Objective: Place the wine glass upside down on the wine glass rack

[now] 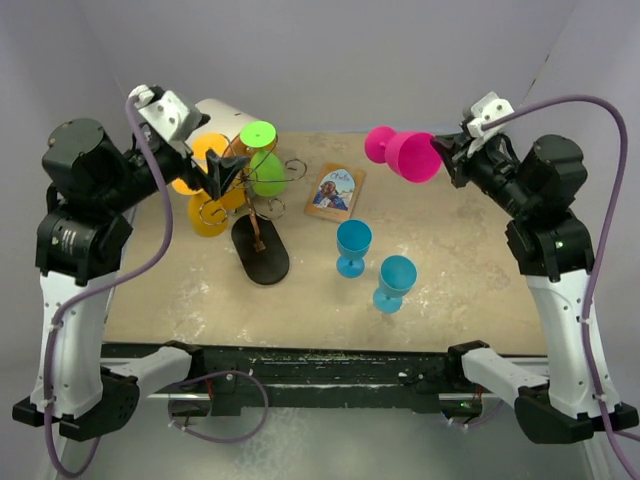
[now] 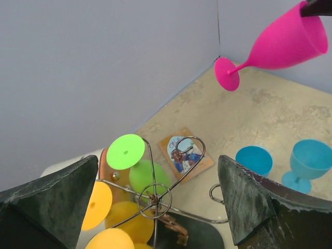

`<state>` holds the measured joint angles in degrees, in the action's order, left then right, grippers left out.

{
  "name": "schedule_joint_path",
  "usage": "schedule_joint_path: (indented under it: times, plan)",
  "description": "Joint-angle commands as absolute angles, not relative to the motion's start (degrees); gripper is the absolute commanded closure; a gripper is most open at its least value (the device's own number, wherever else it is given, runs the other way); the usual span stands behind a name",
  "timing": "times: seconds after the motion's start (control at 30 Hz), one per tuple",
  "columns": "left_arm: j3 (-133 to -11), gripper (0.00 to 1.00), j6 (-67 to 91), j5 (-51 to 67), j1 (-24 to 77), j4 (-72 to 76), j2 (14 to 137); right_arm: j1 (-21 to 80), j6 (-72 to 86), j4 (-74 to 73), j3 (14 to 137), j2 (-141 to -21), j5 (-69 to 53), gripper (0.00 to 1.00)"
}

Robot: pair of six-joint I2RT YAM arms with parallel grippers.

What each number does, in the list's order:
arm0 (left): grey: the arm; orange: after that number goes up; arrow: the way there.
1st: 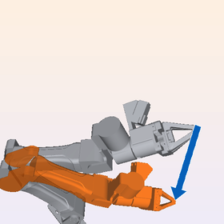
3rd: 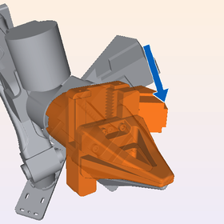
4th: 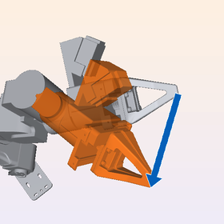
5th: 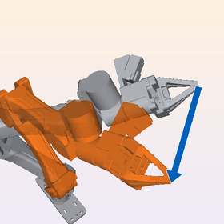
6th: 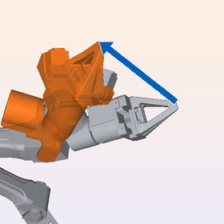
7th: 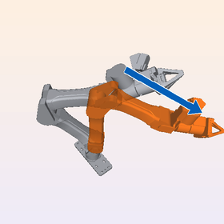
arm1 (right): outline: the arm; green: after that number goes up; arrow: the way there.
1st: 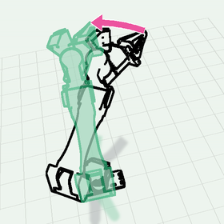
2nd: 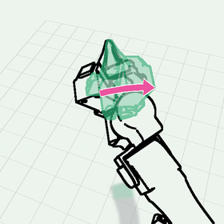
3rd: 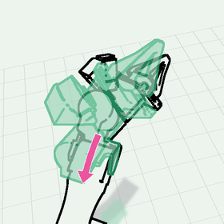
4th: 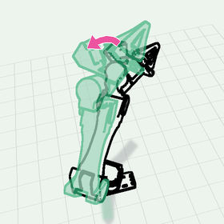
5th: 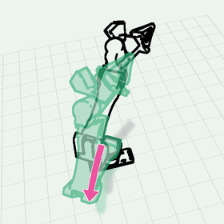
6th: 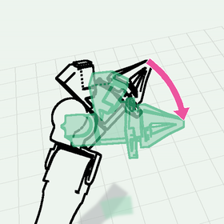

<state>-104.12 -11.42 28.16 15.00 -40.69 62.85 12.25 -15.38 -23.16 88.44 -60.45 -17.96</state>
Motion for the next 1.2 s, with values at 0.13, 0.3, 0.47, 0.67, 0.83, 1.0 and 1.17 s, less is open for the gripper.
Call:
schedule_joint_path:
  times: [0.13,0.3,0.47,0.67,0.83,1.0,1.17]
  plan:
    - [-103.6,0.02,6.1,31.4,14.6,-32.6,66.1,12.1,-9.1,-17.8,96.2,-59.1,-40.9,1.0]
    - [-102.4,0.05,15.1,35.3,14.6,-30.7,67.0,12.1,-4.8,-15.7,97.3,-59.4,-44.7,1.0]
    - [-97.8,0.07,25.8,40.7,14.6,-25.0,68.1,12.1,-5.0,-14.6,97.4,-60.6,-47.3,1.0]
    - [-100.2,0.07,27.7,39.5,16.9,-25.8,72.6,12.1,-5.2,-14.5,98.2,-61.8,-47.8,1.0]
    - [-101.7,0.08,27.4,37.6,20.3,-26.5,75.9,12.1,-5.6,-14.7,98.3,-62.1,-47.5,1.0]
    - [-102.4,0.08,27.7,37.4,24.2,-25.8,79.2,12.1,-7.6,-16.5,97.9,-62.1,-47.0,1.0]
    - [-104.1,0.13,27.6,37.2,26.5,-26.3,82.3,12.1,-10.7,-18.3,97.1,-61.4,-45.8,1.0]
